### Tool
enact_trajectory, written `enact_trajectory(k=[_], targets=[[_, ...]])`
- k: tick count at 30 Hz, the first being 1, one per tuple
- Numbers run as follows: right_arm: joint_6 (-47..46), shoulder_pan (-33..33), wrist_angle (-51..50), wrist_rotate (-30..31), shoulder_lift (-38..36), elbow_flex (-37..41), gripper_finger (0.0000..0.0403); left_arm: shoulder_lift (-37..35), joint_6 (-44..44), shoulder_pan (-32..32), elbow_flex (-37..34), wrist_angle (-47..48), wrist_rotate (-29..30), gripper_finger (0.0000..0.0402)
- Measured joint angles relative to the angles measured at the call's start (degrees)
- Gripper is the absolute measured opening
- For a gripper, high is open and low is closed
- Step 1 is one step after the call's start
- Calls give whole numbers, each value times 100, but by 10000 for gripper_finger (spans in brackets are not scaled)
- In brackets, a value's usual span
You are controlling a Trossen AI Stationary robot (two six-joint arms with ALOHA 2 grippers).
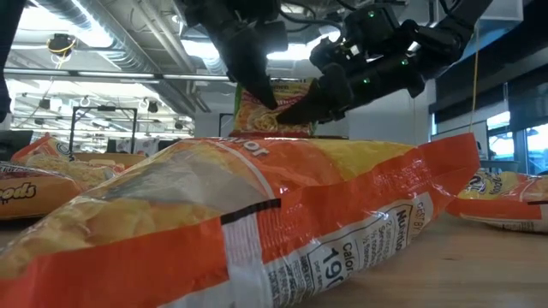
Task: Sort Maruchan noodles
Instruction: Put the green noodle pack into the white bin
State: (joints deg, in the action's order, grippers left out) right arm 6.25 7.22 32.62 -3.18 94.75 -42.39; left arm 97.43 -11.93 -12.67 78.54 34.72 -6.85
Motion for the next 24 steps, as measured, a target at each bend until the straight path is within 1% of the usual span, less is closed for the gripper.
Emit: enact_trajectory(k=[3,7,10,11,13,15,17,19,22,24], targets=[[3,-7,26,59,-1,0,128,-2,-131,0,0,30,-16,190],[2,-7,92,103,-1,0,170,-2,-220,-62,0,120,-32,140],[122,-2,18,88,-46,0,202,-2,-235,-115,0,104,-10,115],[158,-4,-236,61,-197,0,211,-2,-246,-129,0,98,10,111],[298,-4,-911,29,-748,1,226,-2,-292,-157,48,126,115,108],[528,-3,-1859,78,-1508,-1,238,-2,-353,-201,205,206,264,107],[637,-7,-2718,267,-2210,-4,245,1,-431,-276,392,219,363,107],[667,-7,-3345,561,-2847,59,249,2,-590,-371,616,112,443,107],[671,-7,-3410,788,-3611,473,249,-4,-837,-524,723,-547,883,106],[719,9,-3078,813,-3960,908,250,-3,-1023,-716,717,-954,938,106]])
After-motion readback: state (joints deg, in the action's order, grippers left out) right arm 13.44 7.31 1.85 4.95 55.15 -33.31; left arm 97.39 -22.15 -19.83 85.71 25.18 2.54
